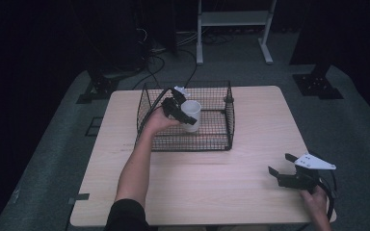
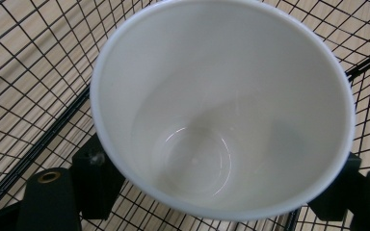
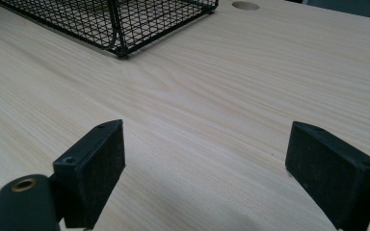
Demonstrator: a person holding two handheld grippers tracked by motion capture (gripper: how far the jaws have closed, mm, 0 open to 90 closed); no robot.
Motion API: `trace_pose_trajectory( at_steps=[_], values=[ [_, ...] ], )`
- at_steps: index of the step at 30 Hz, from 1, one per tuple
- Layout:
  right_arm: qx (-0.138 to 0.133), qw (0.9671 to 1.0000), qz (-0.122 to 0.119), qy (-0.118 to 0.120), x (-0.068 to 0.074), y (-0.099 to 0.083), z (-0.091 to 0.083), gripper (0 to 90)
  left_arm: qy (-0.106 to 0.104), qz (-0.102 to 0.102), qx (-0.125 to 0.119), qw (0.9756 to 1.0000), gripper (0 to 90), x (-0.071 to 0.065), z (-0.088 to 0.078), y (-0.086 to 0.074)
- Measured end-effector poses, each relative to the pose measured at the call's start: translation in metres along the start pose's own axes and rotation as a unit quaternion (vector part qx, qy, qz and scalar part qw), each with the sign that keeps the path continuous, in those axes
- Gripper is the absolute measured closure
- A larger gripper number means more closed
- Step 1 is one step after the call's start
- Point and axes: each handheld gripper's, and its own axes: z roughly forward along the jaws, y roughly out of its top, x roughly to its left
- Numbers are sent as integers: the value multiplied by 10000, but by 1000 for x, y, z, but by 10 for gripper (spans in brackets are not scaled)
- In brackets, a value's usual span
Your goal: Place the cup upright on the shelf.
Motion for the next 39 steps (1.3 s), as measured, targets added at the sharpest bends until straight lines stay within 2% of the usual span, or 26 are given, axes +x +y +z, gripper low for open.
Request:
trace_pose_trajectory(
  at_steps=[8, 11, 12, 16, 25, 30, 39],
  values=[
    [-10, 10000, 6, 2, 0, 0, 0, 131, 14, 0, 136, 9999, 217, 2, 6, 0],
    [1, 10000, 1, 3, 0, 0, 0, 131, -82, -25, 148, 9999, 216, 3, 9, -1],
    [-2, 10000, 3, 2, 0, 0, 0, 131, -56, 63, 203, 9998, 216, 1, 11, -1],
    [-1, 10000, 2, 6, 0, 0, 0, 131, -40, 52, 291, 9996, 216, 2, 14, -3],
    [3, 10000, 1, 14, 0, 0, 0, 131, -86, 7, 216, 9997, 215, 3, 13, -9],
    [2, 10000, -2, 10, 0, 0, 0, 131, -12, 54, 318, 9995, 213, 2, 9, -11],
    [1, 10000, 7, 6, 0, 0, 0, 131, 14, 44, 357, 9994, 211, 2, 8, -12]
  ],
)
